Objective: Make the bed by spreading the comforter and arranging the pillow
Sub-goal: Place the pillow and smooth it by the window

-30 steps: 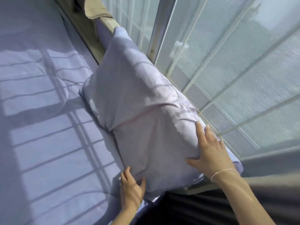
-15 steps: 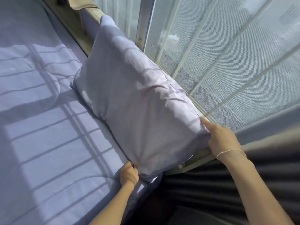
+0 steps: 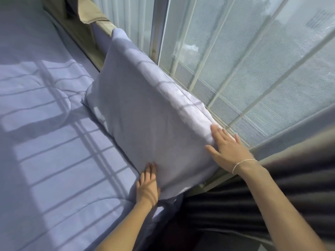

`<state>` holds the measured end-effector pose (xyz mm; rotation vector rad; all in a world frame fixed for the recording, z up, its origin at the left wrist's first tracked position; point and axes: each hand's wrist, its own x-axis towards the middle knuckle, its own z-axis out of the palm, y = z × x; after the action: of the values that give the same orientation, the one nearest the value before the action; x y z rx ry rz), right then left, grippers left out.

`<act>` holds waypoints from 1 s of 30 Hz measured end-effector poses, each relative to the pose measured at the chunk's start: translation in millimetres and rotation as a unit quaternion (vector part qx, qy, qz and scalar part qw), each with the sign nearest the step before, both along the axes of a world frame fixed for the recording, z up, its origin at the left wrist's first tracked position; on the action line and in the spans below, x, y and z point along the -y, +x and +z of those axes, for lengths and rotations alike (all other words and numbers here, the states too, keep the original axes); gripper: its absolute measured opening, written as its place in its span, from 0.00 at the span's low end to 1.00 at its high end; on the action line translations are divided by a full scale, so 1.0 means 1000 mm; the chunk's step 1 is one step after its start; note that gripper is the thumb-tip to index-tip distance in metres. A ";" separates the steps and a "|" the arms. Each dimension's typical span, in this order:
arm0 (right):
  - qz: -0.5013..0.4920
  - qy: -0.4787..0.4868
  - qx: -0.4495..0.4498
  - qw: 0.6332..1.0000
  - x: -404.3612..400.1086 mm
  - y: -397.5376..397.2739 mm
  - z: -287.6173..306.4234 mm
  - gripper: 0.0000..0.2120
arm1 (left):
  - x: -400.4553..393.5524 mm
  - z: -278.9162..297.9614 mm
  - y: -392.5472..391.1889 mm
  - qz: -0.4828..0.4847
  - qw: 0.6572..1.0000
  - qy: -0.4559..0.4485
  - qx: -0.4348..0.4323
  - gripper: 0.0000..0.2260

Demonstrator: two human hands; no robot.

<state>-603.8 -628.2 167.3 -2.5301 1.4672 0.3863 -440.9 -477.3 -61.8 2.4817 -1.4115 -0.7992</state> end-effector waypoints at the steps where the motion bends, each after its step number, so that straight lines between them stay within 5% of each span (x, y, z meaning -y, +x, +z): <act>1: -0.018 0.006 -0.033 0.999 0.002 -0.002 0.003 0.35 | 0.001 -0.001 0.003 -0.022 0.999 0.019 0.015 0.40; 3: -0.033 -0.009 -0.048 0.998 0.002 0.003 0.011 0.40 | 0.002 -0.002 0.006 -0.027 0.999 0.014 0.038 0.41; 6: 0.009 -0.075 0.049 0.996 -0.001 0.031 0.006 0.40 | 0.009 -0.001 0.014 0.000 0.998 -0.019 0.061 0.40; 15: 0.022 -0.149 0.127 0.980 0.000 0.027 -0.043 0.33 | -0.007 -0.011 0.045 -0.054 0.985 0.137 0.087 0.34; 19: -0.001 -0.182 0.109 0.977 -0.009 0.029 -0.047 0.33 | -0.019 -0.001 0.069 -0.025 0.991 0.031 0.129 0.37; 30: 0.012 -0.219 0.064 0.974 -0.071 0.062 -0.045 0.36 | 0.001 0.080 0.101 -0.058 0.990 -0.078 0.100 0.33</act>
<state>-541.3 -557.0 122.6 -2.8382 1.6196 -0.1134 -339.7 -478.8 18.4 2.4337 -1.6287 -0.4492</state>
